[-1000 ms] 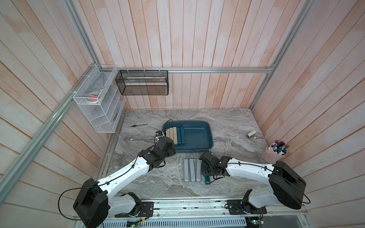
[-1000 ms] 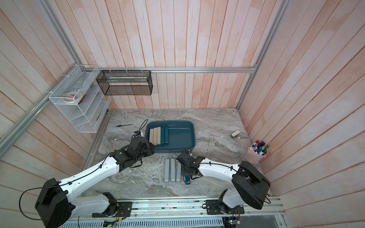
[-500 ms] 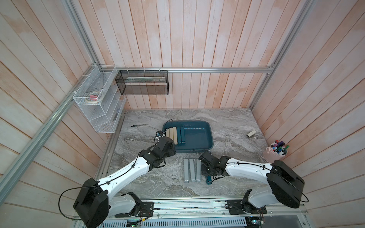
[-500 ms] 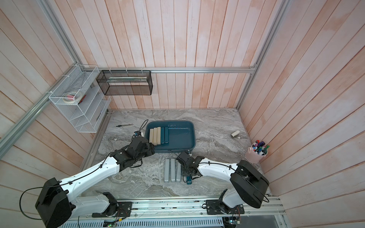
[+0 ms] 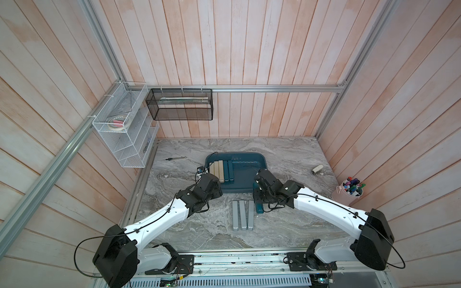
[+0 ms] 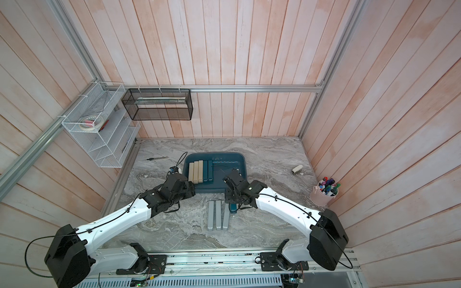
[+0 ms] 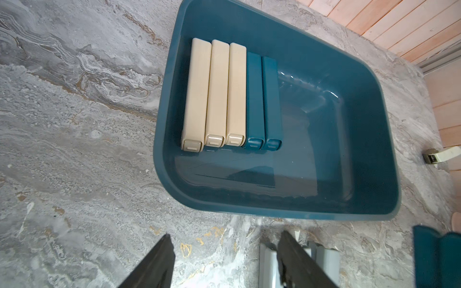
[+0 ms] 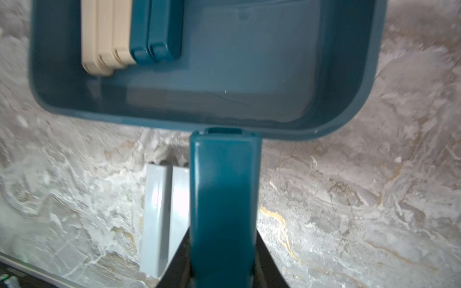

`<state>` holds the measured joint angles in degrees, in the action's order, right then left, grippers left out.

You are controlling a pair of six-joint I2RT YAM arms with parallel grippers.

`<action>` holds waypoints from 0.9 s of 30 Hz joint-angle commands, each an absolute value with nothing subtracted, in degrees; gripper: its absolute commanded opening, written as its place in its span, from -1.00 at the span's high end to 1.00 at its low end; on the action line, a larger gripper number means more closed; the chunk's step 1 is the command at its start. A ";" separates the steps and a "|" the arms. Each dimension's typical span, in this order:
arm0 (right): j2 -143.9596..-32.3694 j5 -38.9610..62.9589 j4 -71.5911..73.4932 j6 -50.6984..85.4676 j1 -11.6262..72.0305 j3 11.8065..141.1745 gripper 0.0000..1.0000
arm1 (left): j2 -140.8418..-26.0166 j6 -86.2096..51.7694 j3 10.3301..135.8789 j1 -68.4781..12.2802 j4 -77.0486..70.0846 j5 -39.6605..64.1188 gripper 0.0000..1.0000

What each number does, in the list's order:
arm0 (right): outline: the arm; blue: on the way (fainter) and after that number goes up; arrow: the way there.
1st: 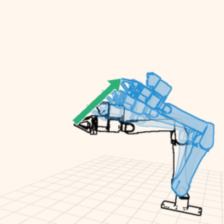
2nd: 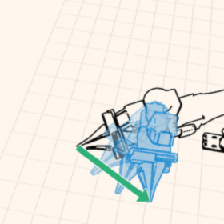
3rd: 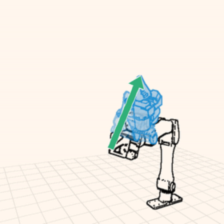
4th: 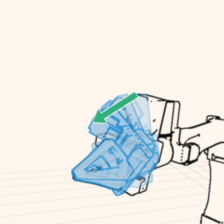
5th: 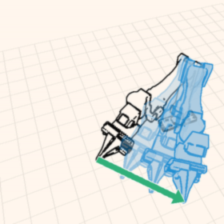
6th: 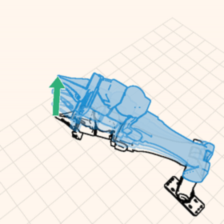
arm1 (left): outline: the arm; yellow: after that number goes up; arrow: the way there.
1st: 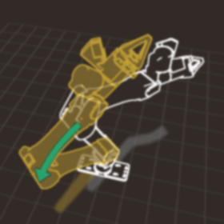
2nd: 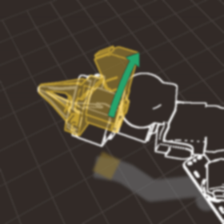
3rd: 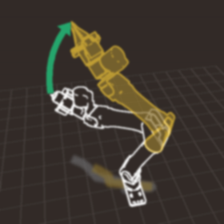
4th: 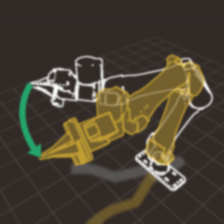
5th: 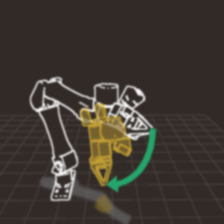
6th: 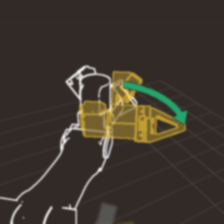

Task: Put the pruning pliers into the storage box
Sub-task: Pick up the pruning pliers from the center of the board, then place the pruning pliers in the storage box.

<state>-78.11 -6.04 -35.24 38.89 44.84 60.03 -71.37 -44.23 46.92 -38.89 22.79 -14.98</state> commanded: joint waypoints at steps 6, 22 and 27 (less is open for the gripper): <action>-83.29 -3.31 -29.09 29.36 36.64 67.99 0.58 | -69.00 -45.09 46.78 -38.63 24.84 -15.42 -0.38; -109.33 2.47 -21.97 22.26 34.14 84.92 0.58 | -66.65 -46.50 45.20 -38.58 26.61 -15.65 -0.38; -114.70 1.43 -19.89 22.76 34.04 87.08 0.58 | -65.94 -46.60 44.17 -38.59 26.41 -15.99 -0.38</action>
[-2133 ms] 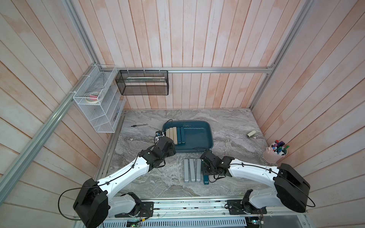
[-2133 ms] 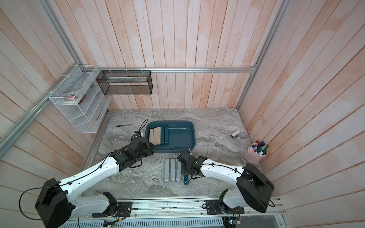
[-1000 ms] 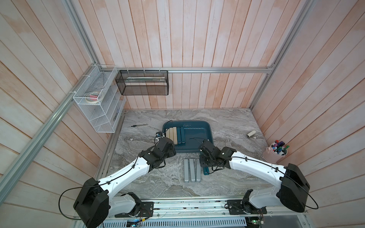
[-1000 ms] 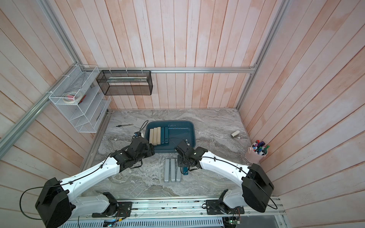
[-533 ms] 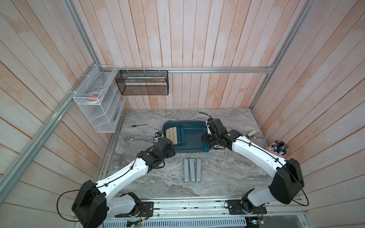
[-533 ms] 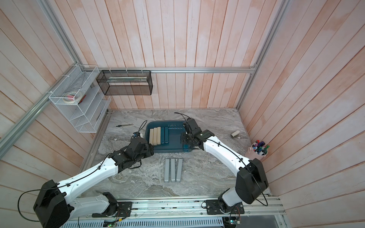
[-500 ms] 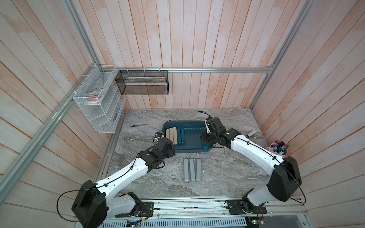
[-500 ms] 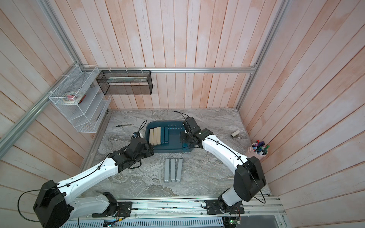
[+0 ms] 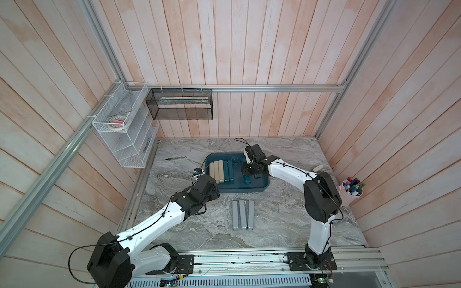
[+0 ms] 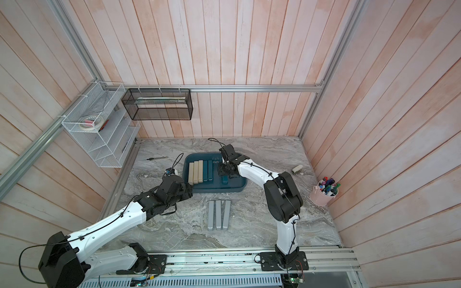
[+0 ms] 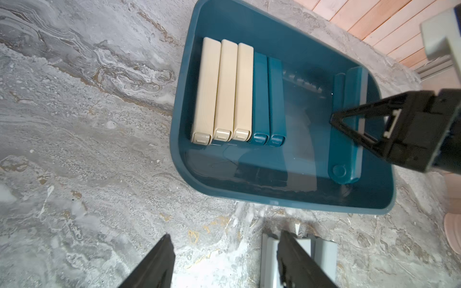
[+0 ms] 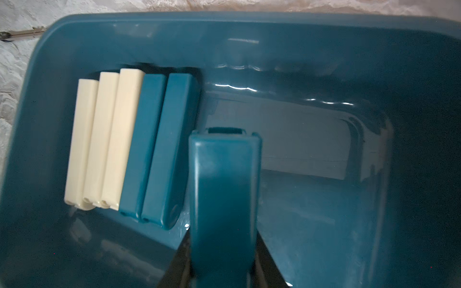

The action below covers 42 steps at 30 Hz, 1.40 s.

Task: Put the pruning pliers into the storage box
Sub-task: Place the pruning pliers in the storage box.

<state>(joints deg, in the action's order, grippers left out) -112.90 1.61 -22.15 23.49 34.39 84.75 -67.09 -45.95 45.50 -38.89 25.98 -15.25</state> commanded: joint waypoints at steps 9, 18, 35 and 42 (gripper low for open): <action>-125.43 -0.73 -20.26 22.49 33.99 97.17 0.57 | -65.81 -46.86 43.07 -38.50 26.21 -15.91 -0.38; -132.30 0.42 -22.19 23.97 33.84 106.21 0.56 | -63.98 -47.65 41.79 -38.45 26.90 -16.42 -0.38; -134.56 0.54 -21.97 27.38 37.17 108.20 0.48 | -63.79 -47.11 41.66 -38.06 27.43 -16.87 -0.38; -134.70 -0.21 -23.49 27.19 37.37 109.28 0.33 | -63.50 -47.11 41.47 -38.05 27.63 -16.59 -0.38</action>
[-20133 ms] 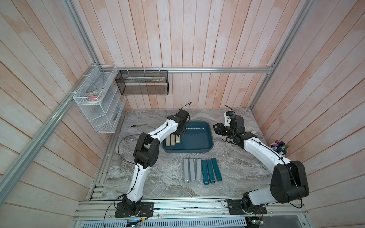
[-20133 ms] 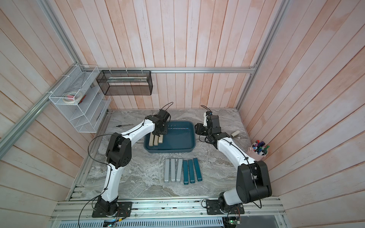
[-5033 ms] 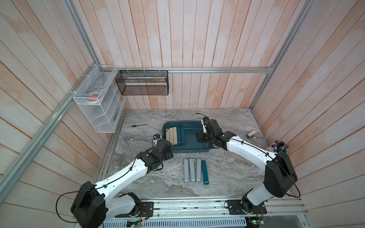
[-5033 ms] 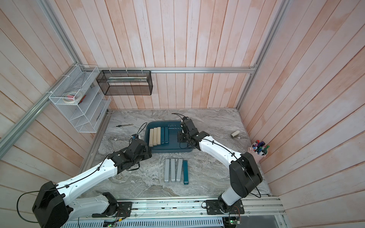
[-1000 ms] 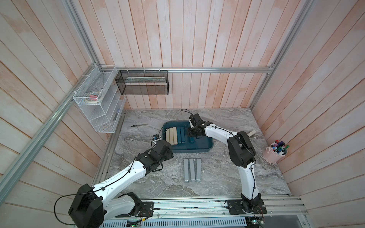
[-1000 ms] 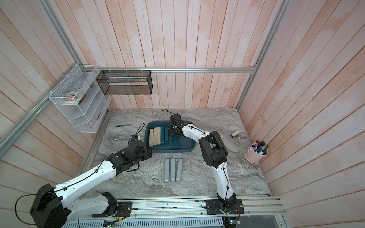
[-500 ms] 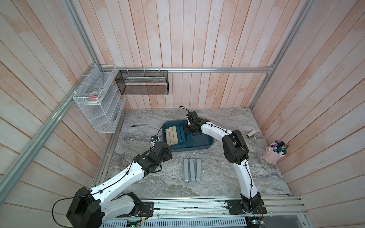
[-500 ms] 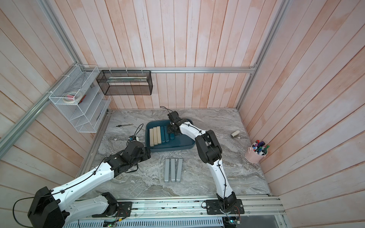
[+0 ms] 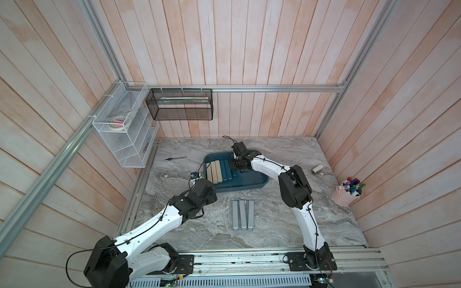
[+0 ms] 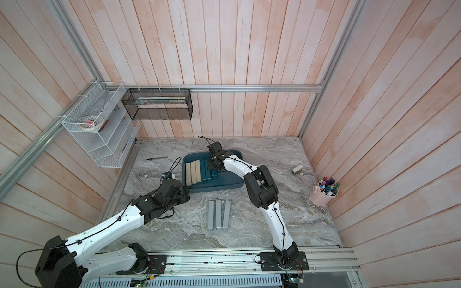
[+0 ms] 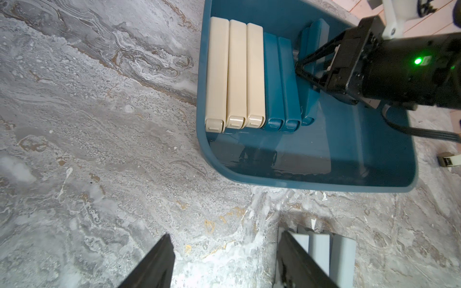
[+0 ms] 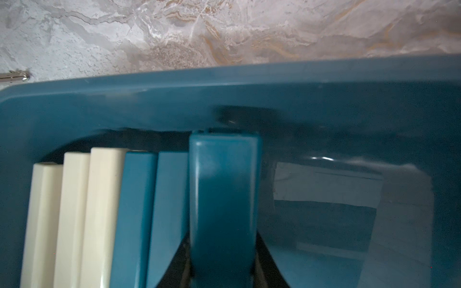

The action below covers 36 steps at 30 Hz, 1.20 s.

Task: Put the pruning pliers into the storage box
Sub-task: Place the pruning pliers in the storage box, then pick up the pruning pliers from the center of the board.

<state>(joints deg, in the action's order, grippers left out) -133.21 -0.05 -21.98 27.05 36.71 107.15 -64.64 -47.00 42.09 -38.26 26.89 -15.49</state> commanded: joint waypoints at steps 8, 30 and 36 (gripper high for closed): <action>-131.99 -1.76 -25.12 27.26 36.87 110.13 0.14 | -61.87 -47.76 40.79 -38.05 28.64 -17.05 -0.39; -102.29 -7.38 -18.81 27.35 36.64 82.31 0.04 | -67.58 -44.06 44.82 -38.02 25.38 -17.72 -0.39; -89.55 -10.10 -20.27 33.01 38.02 66.33 -0.04 | -69.20 -42.93 46.33 -38.03 23.48 -18.73 -0.40</action>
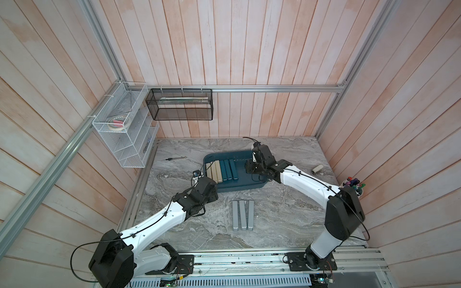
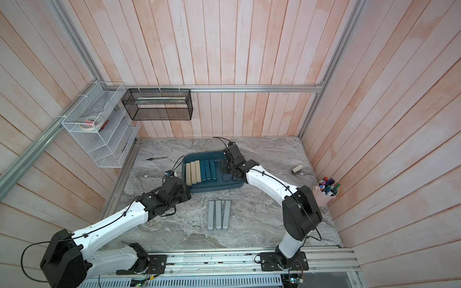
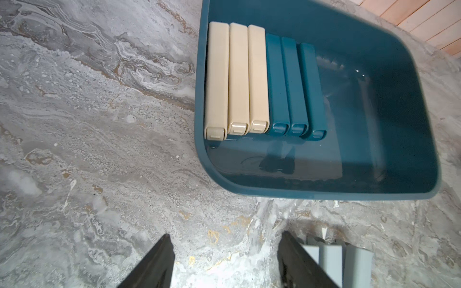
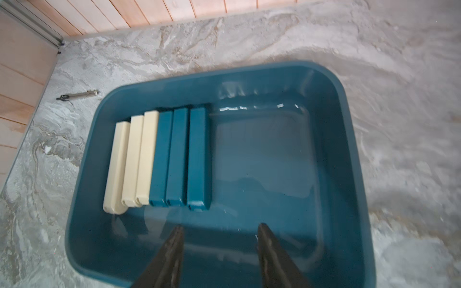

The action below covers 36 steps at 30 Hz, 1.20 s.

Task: Put the pruning pliers into the storage box
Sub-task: Pick up the pruning pliers from the center of the board.

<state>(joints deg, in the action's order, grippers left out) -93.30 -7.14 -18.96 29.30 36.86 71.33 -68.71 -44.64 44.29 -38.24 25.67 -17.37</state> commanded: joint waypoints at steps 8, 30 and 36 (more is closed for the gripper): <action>-80.43 -9.95 -20.99 44.06 46.02 48.83 -0.15 | -71.49 -40.89 48.52 -38.05 22.54 -17.95 -0.42; -86.05 -6.86 -17.72 49.14 50.09 45.01 -0.12 | -70.23 -42.28 46.59 -38.01 23.44 -17.31 -0.42; -89.00 -5.77 -17.96 48.75 50.01 46.41 0.03 | -70.62 -42.69 46.45 -38.03 23.80 -17.67 -0.42</action>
